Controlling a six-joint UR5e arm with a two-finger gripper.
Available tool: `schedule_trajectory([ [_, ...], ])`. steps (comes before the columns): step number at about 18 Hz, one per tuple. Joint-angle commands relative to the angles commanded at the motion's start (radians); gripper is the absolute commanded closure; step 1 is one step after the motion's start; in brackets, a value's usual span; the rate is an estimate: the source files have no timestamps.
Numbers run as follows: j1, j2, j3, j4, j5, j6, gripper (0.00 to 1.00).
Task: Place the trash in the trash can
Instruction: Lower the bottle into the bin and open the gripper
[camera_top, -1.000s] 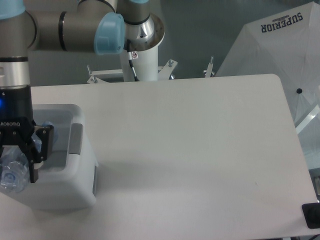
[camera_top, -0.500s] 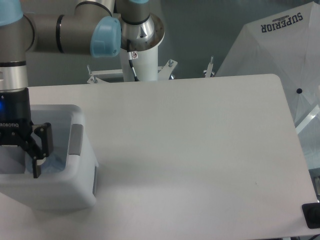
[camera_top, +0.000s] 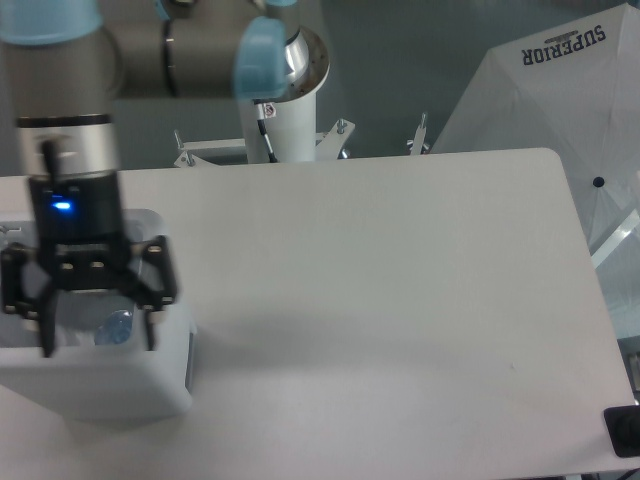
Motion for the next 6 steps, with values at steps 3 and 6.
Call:
schedule_trajectory([
  [3, 0.057, -0.002, -0.002, -0.006, 0.004, 0.144, 0.0],
  [6, 0.081, 0.002, -0.02, -0.009, 0.006, 0.197, 0.0],
])
